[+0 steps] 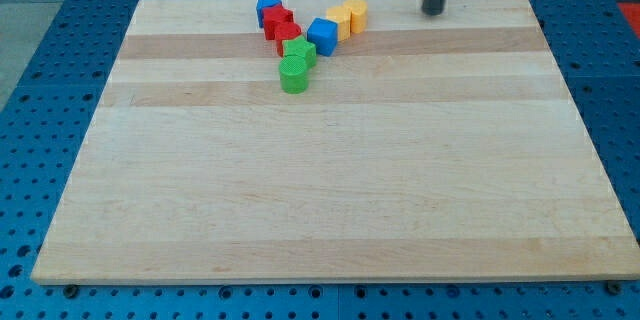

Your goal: Move the heart to the center

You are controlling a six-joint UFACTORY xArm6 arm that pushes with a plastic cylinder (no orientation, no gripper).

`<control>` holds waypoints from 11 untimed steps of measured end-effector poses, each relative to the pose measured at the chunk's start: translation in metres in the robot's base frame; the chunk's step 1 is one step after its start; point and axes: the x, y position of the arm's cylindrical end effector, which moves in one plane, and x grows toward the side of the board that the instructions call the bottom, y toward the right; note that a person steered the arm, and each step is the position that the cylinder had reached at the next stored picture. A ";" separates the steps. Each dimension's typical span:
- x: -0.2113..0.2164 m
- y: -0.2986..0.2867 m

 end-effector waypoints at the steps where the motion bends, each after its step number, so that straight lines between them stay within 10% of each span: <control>1: -0.017 -0.021; 5: -0.010 -0.099; 11: 0.150 -0.140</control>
